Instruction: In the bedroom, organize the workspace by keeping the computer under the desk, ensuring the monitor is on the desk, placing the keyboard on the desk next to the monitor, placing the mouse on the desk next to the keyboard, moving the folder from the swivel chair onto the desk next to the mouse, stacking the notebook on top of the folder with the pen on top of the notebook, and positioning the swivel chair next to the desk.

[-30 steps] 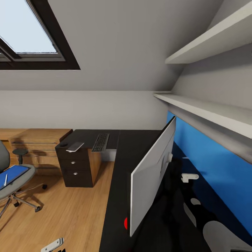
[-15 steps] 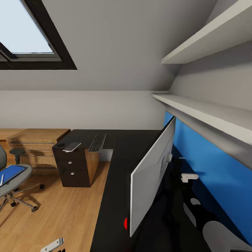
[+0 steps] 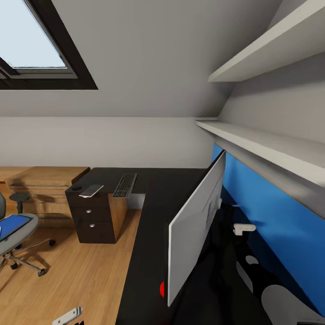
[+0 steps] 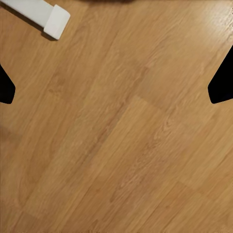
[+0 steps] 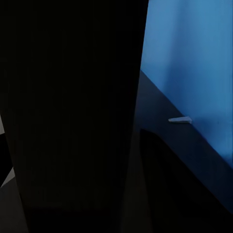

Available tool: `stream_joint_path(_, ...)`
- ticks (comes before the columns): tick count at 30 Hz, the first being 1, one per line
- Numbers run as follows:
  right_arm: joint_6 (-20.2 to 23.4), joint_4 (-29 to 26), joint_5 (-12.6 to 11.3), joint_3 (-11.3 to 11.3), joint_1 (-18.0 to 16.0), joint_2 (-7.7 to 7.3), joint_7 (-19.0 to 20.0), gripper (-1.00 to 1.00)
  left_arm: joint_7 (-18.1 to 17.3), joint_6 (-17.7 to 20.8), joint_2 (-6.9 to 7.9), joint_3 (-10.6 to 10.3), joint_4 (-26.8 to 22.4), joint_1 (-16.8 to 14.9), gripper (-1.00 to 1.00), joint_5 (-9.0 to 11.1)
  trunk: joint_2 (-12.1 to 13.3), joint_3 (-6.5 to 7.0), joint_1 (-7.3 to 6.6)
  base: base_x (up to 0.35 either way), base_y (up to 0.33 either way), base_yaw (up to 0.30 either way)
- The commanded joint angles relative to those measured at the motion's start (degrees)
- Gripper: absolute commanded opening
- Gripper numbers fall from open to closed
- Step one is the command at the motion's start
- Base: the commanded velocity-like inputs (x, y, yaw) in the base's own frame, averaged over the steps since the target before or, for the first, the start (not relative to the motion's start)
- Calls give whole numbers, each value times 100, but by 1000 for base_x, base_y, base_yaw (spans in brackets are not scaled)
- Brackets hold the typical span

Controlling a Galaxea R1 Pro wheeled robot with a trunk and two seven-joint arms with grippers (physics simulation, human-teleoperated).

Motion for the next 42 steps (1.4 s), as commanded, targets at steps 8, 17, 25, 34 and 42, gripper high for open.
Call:
stream_joint_path(8,-29,7,-24,42,-2,-1,-26,-100,42,6,7,-24,-15,-5,100,28,-4,-8,1,125,0,0)
stream_joint_path(17,-29,7,-22,42,-2,-1,-21,-100,49,6,6,-24,-13,-4,100,28,-4,-8,1,14,-1,0)
stream_joint_path(25,-29,7,-22,42,-3,-1,-17,-100,49,7,2,-24,-14,-7,100,27,-4,-8,1,0,-119,0)
stream_joint_path(34,-29,7,-22,42,-3,-1,-17,-100,48,13,1,-25,-13,-4,100,27,-4,-8,1,0,-53,0)
stream_joint_path(42,-29,7,-22,42,-3,-1,-17,-100,38,14,3,-24,-14,-5,100,28,-4,-8,1,0,-52,0)
